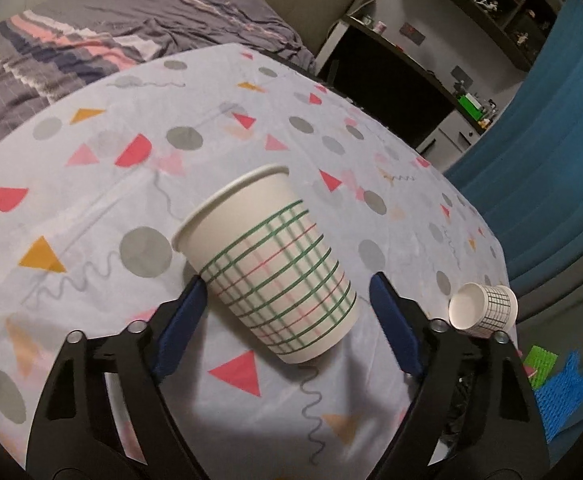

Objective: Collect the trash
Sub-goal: 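Carry the green-grid cup and blue mesh net over the grey bin with both tools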

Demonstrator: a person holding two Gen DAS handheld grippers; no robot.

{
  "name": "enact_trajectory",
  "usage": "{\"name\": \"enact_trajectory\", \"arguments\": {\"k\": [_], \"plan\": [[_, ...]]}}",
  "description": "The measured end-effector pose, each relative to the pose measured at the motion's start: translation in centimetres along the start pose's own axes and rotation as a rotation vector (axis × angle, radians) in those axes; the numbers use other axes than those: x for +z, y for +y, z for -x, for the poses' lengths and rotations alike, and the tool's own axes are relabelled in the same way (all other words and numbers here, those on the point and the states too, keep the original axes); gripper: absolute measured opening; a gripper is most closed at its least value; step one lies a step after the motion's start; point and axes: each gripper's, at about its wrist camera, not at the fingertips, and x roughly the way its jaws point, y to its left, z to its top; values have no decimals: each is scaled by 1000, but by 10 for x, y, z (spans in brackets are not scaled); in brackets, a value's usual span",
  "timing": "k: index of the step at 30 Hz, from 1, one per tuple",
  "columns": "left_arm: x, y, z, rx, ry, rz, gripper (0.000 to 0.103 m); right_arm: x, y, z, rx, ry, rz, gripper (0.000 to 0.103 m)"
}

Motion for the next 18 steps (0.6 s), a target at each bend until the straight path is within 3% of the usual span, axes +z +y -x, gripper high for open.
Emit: {"name": "enact_trajectory", "arguments": {"k": [7,18], "plan": [[-5,-2,-3,-46,6,-27,62,-1,4,5,1,-7,3,6],[-33,-25,29,-139,-34,-170,62,1,2,11,-7,-6,14,6]]}}
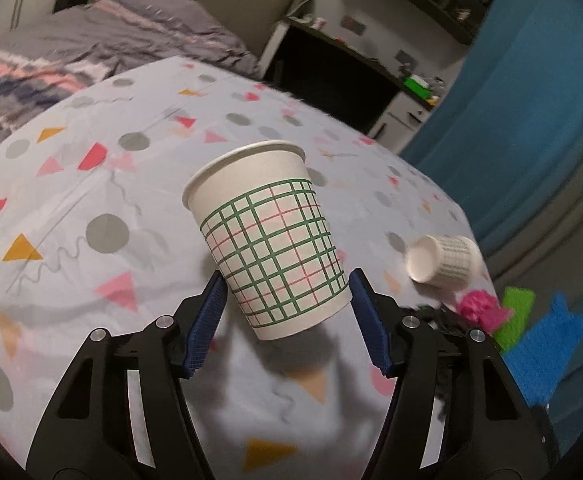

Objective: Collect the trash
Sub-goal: 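Carry the green-grid cup and blue mesh net over the grey bin with both tools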

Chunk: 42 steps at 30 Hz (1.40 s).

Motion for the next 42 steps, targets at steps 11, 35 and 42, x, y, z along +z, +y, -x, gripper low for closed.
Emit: {"name": "enact_trajectory", "arguments": {"k": [11,35,42], "plan": [[-32,-56,46,-135,-36,-147,62,-3,-16,35,-12,-27,1,6],[-105,-192,62,-365,26,-416,62,-17,-91,113,-155,-88,-45,6],[-125,-241,52,-437,57,-488,62,-17,-130,129,-205,-100,-85,6]]}}
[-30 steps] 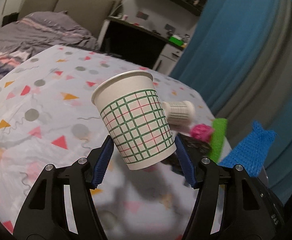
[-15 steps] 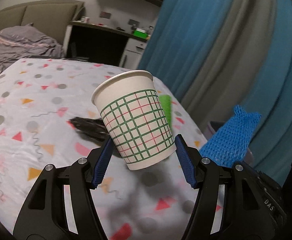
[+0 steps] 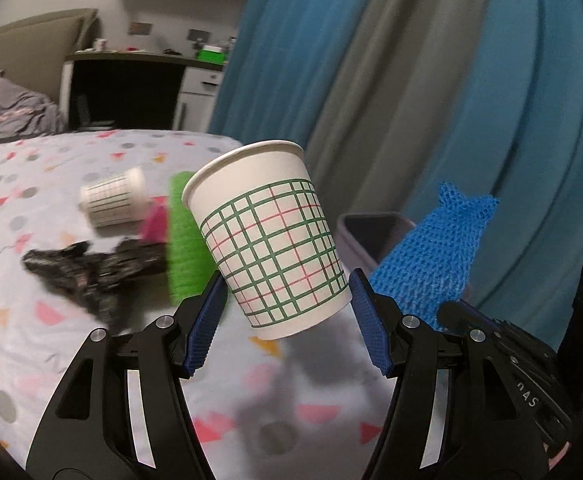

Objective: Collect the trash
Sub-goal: 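Carry the green-grid cup and blue mesh net over the grey bin with both tools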

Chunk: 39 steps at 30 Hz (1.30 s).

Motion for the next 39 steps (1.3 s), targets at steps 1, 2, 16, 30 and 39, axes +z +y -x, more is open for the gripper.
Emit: {"name": "enact_trajectory", "arguments": {"k": [1,2,16,30,39], "plan": [[1,-5,-4,-9,3,-7,62,1,-6,1,-10,-1,-5,6],[2,-12,-9,-20,7,-16,62,2,-12,2,-22,-1,-10,6],[14,-84,-72,-136,59,-115,62,7,-81,1,-137,7,-99,6],[14,-119,-120,-211,117,-143,62,-10,-118,-8,-201,69,-155,6],[8,-124,-141,-227,156,-144,62,-16,-130,-14,-205,97,-172,6]]}}
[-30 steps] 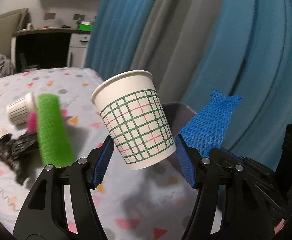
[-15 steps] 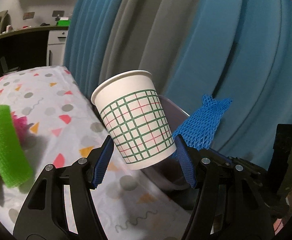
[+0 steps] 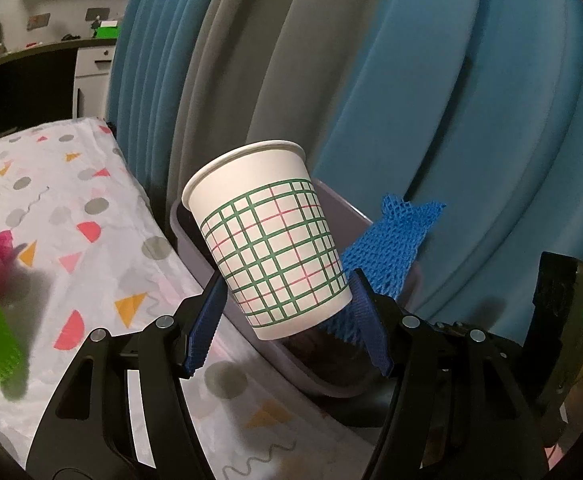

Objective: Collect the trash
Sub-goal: 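Carry the green-grid cup and blue mesh net over the grey bin with both tools, then open both tools above the grey bin to drop the cup and net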

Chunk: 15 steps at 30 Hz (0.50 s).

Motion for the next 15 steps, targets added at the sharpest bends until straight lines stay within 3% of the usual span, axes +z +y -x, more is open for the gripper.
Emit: {"name": "enact_trajectory", "arguments": {"k": [15], "plan": [[-1,-7,-30,-47,51,17,62,2,-4,-11,-14,38,-31,7]]}}
